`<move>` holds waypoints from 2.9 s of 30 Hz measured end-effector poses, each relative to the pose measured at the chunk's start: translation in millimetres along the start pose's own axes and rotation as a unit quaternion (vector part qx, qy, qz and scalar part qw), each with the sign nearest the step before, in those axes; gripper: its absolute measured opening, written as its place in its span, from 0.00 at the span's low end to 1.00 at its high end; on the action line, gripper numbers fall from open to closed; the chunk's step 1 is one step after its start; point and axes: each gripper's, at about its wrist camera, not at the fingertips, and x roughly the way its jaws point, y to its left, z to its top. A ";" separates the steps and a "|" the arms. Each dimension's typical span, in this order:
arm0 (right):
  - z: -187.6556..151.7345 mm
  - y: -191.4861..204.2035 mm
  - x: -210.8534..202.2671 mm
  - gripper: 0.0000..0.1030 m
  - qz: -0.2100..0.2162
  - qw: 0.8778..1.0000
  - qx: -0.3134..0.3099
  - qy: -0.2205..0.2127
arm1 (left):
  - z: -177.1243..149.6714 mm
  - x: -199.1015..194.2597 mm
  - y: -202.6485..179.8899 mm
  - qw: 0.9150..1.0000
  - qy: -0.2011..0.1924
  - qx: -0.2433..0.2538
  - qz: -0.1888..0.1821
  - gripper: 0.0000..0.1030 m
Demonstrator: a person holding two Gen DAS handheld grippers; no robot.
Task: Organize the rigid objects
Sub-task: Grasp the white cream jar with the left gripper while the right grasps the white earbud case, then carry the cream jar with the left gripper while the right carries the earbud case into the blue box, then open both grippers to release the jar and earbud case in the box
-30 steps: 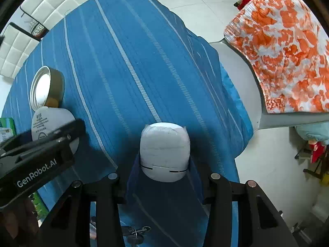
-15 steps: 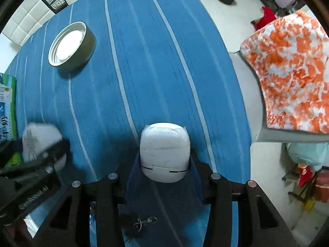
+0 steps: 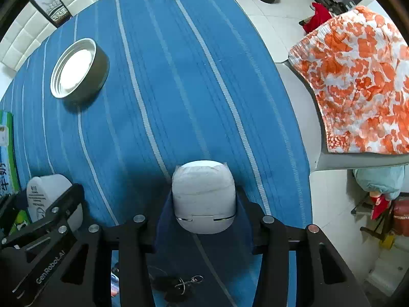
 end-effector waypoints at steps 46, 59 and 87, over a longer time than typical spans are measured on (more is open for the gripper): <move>-174.5 346.2 -279.1 0.47 0.124 0.950 -0.189 -0.216 | -168.6 -265.1 303.9 0.965 -0.215 -0.149 0.030 0.62; -130.5 376.9 -166.3 0.48 0.175 0.966 -0.168 -0.091 | -141.9 -178.8 358.7 0.974 -0.112 -0.182 -0.077 0.62; -83.3 452.1 -37.8 0.53 0.174 0.968 -0.175 0.046 | -92.7 -53.7 384.5 0.973 0.060 -0.190 -0.114 0.63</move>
